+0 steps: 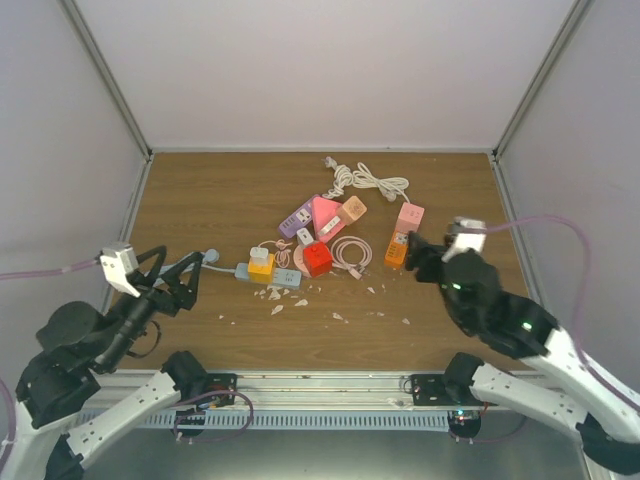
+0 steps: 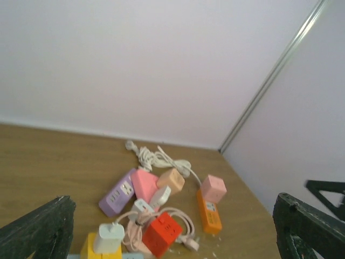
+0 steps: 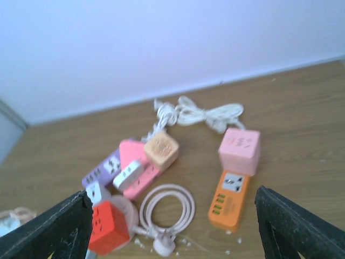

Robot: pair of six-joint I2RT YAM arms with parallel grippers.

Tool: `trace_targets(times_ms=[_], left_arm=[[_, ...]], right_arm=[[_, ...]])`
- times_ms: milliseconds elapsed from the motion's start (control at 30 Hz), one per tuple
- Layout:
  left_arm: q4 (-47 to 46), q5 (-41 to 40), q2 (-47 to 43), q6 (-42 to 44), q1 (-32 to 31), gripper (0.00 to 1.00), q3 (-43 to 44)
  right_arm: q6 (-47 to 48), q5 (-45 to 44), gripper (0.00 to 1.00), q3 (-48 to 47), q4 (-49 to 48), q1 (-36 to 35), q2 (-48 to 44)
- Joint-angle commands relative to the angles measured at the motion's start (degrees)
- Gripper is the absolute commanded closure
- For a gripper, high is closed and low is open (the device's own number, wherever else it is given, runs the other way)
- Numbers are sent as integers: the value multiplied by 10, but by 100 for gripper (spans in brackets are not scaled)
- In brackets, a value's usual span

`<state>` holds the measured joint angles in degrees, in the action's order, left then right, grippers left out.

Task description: Insert the plug

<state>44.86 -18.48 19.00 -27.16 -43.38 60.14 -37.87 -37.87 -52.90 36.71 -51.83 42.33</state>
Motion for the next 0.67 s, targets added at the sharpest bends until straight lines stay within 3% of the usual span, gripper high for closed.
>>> trace_targets(times_ms=[0, 167, 633], left_arm=[[20, -41, -11, 42, 2, 1, 28], [26, -54, -23, 45, 1, 1, 30], [16, -40, -38, 27, 1, 1, -6]], right_arm=[[-32, -111, 17, -11, 77, 1, -108], [-34, -149, 15, -36, 116, 1, -166], [-31, -157, 12, -43, 124, 1, -164]])
